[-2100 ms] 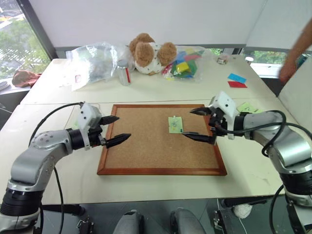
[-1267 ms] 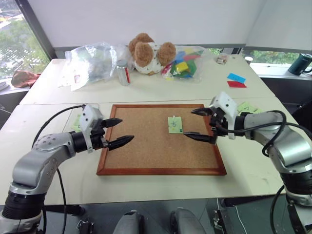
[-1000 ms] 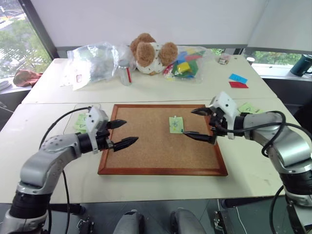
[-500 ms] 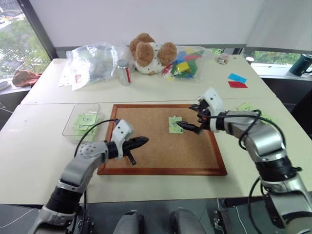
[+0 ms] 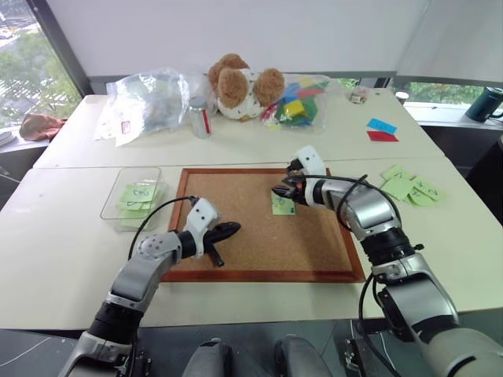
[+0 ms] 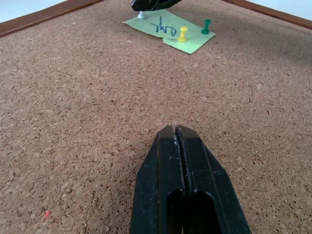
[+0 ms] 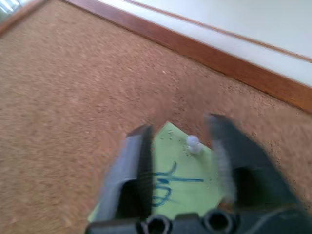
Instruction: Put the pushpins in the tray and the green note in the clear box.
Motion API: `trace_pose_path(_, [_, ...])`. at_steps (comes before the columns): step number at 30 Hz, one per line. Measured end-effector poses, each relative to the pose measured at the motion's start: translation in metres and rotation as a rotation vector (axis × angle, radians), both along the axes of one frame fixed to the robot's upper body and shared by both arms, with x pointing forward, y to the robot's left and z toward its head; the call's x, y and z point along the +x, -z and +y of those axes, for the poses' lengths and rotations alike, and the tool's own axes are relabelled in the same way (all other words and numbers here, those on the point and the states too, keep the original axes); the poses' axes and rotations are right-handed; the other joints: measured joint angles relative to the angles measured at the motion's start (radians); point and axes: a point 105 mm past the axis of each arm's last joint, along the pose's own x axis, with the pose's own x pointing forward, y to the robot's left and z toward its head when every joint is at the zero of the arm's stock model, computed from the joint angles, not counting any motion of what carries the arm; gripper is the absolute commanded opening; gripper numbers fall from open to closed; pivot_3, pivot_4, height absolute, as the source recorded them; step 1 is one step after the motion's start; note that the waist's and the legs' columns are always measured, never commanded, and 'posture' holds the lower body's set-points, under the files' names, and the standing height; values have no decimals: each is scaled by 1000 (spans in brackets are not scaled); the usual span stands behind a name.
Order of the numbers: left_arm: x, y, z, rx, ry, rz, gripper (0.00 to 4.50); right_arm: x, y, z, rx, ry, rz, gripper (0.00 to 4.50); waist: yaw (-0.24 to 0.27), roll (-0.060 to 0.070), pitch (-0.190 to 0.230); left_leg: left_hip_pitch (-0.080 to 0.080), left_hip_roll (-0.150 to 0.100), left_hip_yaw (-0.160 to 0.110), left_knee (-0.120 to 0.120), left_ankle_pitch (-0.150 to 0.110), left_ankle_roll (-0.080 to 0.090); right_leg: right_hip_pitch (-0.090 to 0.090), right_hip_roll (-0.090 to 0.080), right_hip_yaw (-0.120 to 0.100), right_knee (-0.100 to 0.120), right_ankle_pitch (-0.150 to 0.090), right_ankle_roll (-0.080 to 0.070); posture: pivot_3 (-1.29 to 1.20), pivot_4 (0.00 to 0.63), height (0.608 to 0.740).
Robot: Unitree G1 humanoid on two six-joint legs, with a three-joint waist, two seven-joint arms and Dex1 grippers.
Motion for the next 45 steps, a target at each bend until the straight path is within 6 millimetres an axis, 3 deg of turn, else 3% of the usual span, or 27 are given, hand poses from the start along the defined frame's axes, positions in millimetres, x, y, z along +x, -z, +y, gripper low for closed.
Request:
trace_pose_path(9, [-1,0,1,-2,-15,-4,0,4,9,-6,-13,8,16,1705,-2,0,0,1,0,0,0,-1,2,0,0,0,0,0,0,0,150,740])
trace_pose_path(12, [-1,0,2,-1,-17,-3,0,4,10,-6,-11,3,18,888,-3,0,0,1,0,0,0,-1,2,0,0,0,0,0,0,0,150,740])
trace_pose_path(14, [-1,0,2,-1,-17,-2,0,4,10,-5,-14,1,15,28,-3,0,0,1,0,0,0,-1,2,0,0,0,0,0,0,0,150,740])
trace_pose_path(21, [-2,1,1,14,-13,-7,0,2,3,-6,9,1,25,28,-1,0,0,1,0,0,-1,-1,2,0,0,0,0,0,0,0,150,740])
trace_pose_path(26, [-3,3,1,22,-11,-2,0,-3,-33,-7,62,-13,-60,28,-2,2,-1,2,0,0,-1,-2,4,1,0,0,0,0,0,0,150,740])
trace_pose_path(32, [-4,4,1,27,-4,2,0,-2,-74,-44,101,113,-153,28,0,2,-2,3,0,0,-2,-3,4,2,0,0,0,0,0,0,150,740])
trace_pose_path(35, [-4,4,1,29,-2,3,0,1,-77,-77,69,210,-167,28,1,3,-2,3,0,0,-2,-3,4,2,0,0,-1,0,0,0,150,740])
trace_pose_path(40, [-4,5,1,31,-1,6,0,4,-49,-126,15,358,-106,28,-2,3,-2,4,0,1,-2,-3,4,3,0,1,-1,0,0,0,150,740])
trace_pose_path(45, [-4,5,2,31,-1,6,0,4,-23,-138,5,385,-42,28,-2,4,-3,4,0,1,-2,-3,5,3,0,1,0,0,0,0,150,740])
